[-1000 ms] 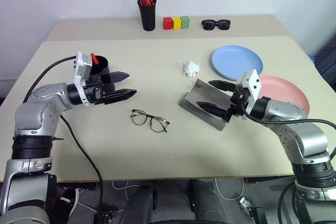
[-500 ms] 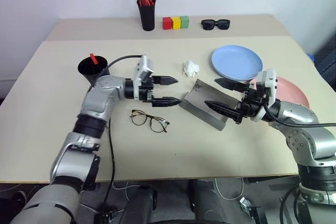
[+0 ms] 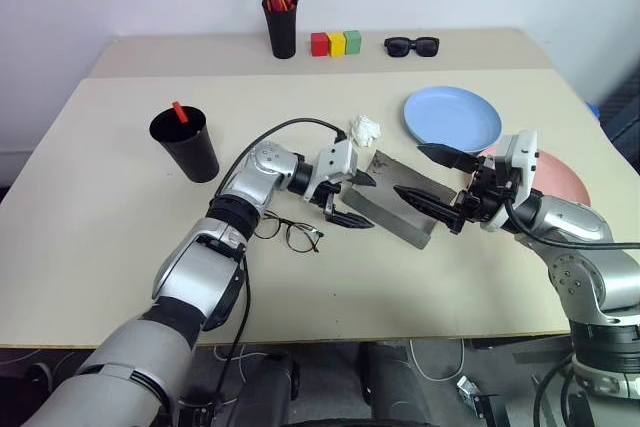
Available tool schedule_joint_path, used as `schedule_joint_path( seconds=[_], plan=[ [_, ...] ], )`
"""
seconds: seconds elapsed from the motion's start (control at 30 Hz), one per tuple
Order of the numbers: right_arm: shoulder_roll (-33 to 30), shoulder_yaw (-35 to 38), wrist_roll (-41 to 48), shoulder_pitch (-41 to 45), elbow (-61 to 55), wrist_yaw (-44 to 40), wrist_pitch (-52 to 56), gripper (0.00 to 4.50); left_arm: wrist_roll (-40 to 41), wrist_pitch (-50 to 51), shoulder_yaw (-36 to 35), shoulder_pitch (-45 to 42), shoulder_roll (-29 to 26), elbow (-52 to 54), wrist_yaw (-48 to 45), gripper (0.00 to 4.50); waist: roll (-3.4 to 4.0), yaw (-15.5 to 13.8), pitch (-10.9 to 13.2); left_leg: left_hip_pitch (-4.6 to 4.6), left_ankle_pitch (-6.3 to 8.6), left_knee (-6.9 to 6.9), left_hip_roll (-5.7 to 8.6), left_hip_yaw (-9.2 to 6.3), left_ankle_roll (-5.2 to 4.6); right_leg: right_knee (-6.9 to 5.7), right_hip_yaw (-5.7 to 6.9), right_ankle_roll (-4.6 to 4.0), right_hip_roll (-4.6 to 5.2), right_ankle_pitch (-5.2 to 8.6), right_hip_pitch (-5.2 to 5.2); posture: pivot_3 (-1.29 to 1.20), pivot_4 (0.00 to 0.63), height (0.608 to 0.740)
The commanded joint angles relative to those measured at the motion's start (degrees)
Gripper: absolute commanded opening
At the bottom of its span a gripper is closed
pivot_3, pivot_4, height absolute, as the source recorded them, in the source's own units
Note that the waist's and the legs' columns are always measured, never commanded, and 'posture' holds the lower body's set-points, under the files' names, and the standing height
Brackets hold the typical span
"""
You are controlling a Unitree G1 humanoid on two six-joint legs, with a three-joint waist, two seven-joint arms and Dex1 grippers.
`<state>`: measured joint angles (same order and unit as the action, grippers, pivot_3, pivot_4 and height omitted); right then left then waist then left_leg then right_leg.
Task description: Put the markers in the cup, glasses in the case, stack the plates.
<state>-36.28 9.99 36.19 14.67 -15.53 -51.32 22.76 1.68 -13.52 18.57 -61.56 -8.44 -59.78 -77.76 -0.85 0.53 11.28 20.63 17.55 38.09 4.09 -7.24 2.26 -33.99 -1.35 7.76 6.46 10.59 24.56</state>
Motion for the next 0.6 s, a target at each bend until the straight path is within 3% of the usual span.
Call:
schedule_joint_path(
  seconds=[0.03,0.2,0.3,0.47,0.5,0.6],
  plan=[
    [0.25,1.34,0.22,0.18,-2.48,0.65,-1.47,4.50,-2.01,-3.52,-0.31,-2.27,2.55,-1.83,2.11,4.47,-0.01,-0.09,0.01,0.01,0.00,0.00,0.01,0.00,0.00,0.00,0.00,0.00,0.01,0.00,0.00,0.00,0.150,0.740],
    [0.33,0.91,-0.20,0.37,-2.48,1.24,-1.84,4.50,-5.23,-5.44,0.20,-2.67,4.12,-4.25,4.43,4.47,-0.01,0.13,0.01,0.00,0.00,0.01,0.01,-0.01,-0.01,-0.01,0.00,0.02,0.01,0.01,0.00,0.00,0.150,0.740],
    [0.19,0.85,-0.37,0.34,-2.51,1.39,-2.00,4.50,-6.34,-5.54,0.26,-2.76,4.12,-4.81,3.84,3.17,-0.01,0.17,0.01,-0.02,0.00,0.01,0.00,0.00,-0.01,-0.03,0.00,0.02,0.00,0.01,0.00,0.00,0.150,0.740],
    [0.33,0.63,-0.78,0.36,-2.07,1.38,-2.39,4.50,-7.23,-5.75,-0.15,-2.71,3.76,-4.79,3.56,0.43,-0.01,0.06,0.01,-0.01,0.00,0.01,0.01,0.00,-0.01,-0.03,0.00,0.03,0.01,0.02,-0.01,0.00,0.150,0.740],
    [0.39,0.56,-0.89,0.38,-2.03,1.36,-2.47,4.50,-7.42,-5.91,-0.11,-2.74,3.62,-4.64,3.52,0.08,-0.01,0.08,0.01,-0.01,0.00,0.01,0.01,0.00,-0.01,-0.03,0.00,0.03,0.01,0.02,-0.01,0.00,0.150,0.740],
    [0.50,0.25,-1.17,0.44,-1.89,1.32,-2.62,4.50,-6.86,-5.15,-0.87,-3.03,2.95,-3.70,2.55,0.08,-0.01,0.10,0.01,-0.03,0.00,0.01,0.01,0.00,-0.01,-0.05,0.00,0.03,0.00,0.02,-0.01,0.00,0.150,0.740]
  ],
)
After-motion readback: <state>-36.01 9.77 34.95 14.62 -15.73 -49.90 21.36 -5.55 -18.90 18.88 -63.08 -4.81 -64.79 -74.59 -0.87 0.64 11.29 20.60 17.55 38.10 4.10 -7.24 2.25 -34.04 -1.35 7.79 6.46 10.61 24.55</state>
